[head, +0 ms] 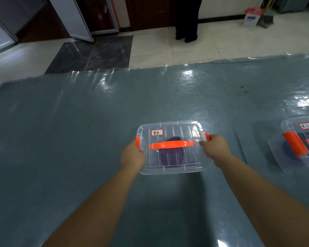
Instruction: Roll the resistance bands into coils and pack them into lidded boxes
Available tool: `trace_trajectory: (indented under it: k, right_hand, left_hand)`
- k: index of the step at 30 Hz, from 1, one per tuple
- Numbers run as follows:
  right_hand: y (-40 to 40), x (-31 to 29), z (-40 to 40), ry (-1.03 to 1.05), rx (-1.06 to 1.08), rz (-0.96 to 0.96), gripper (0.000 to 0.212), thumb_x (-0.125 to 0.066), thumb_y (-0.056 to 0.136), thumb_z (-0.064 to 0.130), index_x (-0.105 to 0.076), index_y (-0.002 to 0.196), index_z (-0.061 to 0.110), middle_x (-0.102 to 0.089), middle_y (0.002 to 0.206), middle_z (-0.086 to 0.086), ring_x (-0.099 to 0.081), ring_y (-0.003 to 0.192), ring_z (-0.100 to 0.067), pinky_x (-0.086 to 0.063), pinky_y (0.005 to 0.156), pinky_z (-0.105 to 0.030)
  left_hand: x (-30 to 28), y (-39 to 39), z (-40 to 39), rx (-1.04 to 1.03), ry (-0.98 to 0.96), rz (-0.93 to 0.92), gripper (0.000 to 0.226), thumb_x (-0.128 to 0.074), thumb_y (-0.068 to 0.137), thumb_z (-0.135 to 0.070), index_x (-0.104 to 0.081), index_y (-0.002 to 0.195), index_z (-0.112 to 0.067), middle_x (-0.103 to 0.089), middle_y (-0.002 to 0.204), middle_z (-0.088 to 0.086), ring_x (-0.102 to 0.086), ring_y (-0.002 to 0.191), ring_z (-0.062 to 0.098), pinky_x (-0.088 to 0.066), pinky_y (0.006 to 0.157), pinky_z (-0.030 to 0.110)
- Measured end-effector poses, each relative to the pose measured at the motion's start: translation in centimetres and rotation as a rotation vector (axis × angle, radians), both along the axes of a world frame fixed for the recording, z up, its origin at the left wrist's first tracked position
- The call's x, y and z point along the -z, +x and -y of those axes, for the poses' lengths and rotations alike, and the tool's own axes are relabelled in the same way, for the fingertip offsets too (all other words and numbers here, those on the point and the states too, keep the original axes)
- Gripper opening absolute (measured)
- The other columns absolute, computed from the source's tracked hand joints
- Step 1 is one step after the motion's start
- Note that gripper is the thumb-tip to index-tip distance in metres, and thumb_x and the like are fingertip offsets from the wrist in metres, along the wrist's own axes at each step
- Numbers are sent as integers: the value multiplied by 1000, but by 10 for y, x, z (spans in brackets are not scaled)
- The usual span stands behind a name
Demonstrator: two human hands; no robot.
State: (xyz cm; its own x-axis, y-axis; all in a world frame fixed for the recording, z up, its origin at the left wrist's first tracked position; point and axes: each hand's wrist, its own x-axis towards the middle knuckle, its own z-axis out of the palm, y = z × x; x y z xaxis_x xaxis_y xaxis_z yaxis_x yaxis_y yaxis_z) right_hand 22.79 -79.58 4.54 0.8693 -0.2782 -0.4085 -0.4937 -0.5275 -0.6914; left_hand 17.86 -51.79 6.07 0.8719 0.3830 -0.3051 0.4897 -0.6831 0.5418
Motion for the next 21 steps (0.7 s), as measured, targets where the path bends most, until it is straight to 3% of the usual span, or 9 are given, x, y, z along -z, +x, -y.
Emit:
trace_trajectory:
  k: [4,11,14,16,19,21]
  right_hand:
    - [-6,4,-9,-171,-66,79,13,-59,97,14,-66,90,6,-65,80,-9,-65,81,-33,-47,70,-33]
    - [-5,4,-9,-262,-146,63,11,-53,103,14,-64,102,10,-67,93,-9,-65,88,-32,-45,74,-32]
    - [-6,1,-15,-374,-230,-12,28,-50,100,7,-55,128,5,-70,114,-16,-68,105,-36,-51,81,-36]
    - [-11,-7,-21,-449,-260,-76,45,-48,97,2,-42,142,0,-64,130,-20,-64,118,-38,-52,94,-41]
    - [-26,-15,-31,-537,-355,-36,61,-53,92,5,-34,150,0,-48,149,-19,-53,131,-38,-45,108,-43]
    - [-37,-16,-38,-570,-436,36,62,-56,91,12,-38,150,6,-36,160,-16,-45,139,-38,-41,114,-44]
  left_hand:
    - [2,-2,0,7,3,8,22,-48,97,-6,-56,90,-25,-58,80,-4,-57,79,26,-42,71,32]
    - [5,1,-6,41,20,-7,17,-48,97,-9,-59,96,-23,-69,94,4,-60,81,28,-44,71,32]
    - [6,1,-9,109,101,-67,25,-43,99,-15,-58,118,-19,-69,114,9,-59,88,29,-45,76,36]
    - [7,-2,-12,139,119,-126,43,-39,100,-16,-44,142,-17,-61,136,10,-62,107,34,-50,85,43]
    - [3,-13,-11,252,140,-93,67,-46,97,-19,-23,160,-17,-45,156,8,-54,132,35,-49,105,50]
    - [-3,-19,-8,352,220,-16,72,-52,97,-24,-22,162,-17,-40,158,7,-48,137,32,-45,112,47]
